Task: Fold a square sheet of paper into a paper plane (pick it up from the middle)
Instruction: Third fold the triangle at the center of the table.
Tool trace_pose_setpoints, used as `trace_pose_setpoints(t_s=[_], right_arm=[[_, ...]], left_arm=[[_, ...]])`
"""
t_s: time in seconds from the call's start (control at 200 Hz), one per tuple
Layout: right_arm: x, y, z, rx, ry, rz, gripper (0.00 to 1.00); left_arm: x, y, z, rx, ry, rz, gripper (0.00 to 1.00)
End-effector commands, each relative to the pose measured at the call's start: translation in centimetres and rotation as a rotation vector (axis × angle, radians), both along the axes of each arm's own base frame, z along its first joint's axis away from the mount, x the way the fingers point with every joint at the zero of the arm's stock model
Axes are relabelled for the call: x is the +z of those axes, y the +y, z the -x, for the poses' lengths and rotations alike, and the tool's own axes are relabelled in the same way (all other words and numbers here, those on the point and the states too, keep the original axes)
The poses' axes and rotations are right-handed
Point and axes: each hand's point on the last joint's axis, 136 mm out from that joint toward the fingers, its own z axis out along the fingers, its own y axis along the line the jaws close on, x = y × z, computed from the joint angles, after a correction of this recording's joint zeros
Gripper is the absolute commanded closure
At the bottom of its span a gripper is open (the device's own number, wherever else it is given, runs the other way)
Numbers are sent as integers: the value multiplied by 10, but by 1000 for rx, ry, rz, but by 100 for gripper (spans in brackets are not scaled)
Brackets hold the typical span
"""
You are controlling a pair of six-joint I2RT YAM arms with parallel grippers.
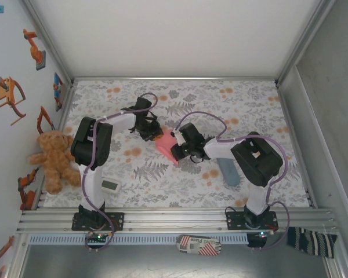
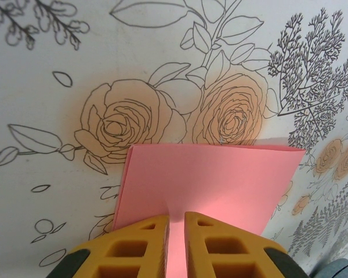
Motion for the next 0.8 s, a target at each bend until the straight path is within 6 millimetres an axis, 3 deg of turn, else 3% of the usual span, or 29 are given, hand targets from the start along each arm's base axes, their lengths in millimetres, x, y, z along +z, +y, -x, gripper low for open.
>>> trace_pose_setpoints(t_s=[0.0, 0.611, 0.706, 0.796], right_arm=[[11, 4, -9, -17, -17, -24, 100], [-7, -6, -6, -41, 14, 28, 100], [-11, -5, -4, -35, 27, 30, 100], [-15, -6, -2, -33, 40, 35, 100]], left_arm=[[-23, 9, 16, -19, 69, -75, 83], [-20, 8, 14, -19, 61, -70, 83], [-10, 5, 9, -20, 44, -51, 83], [14, 0, -1, -15, -9, -9, 81]])
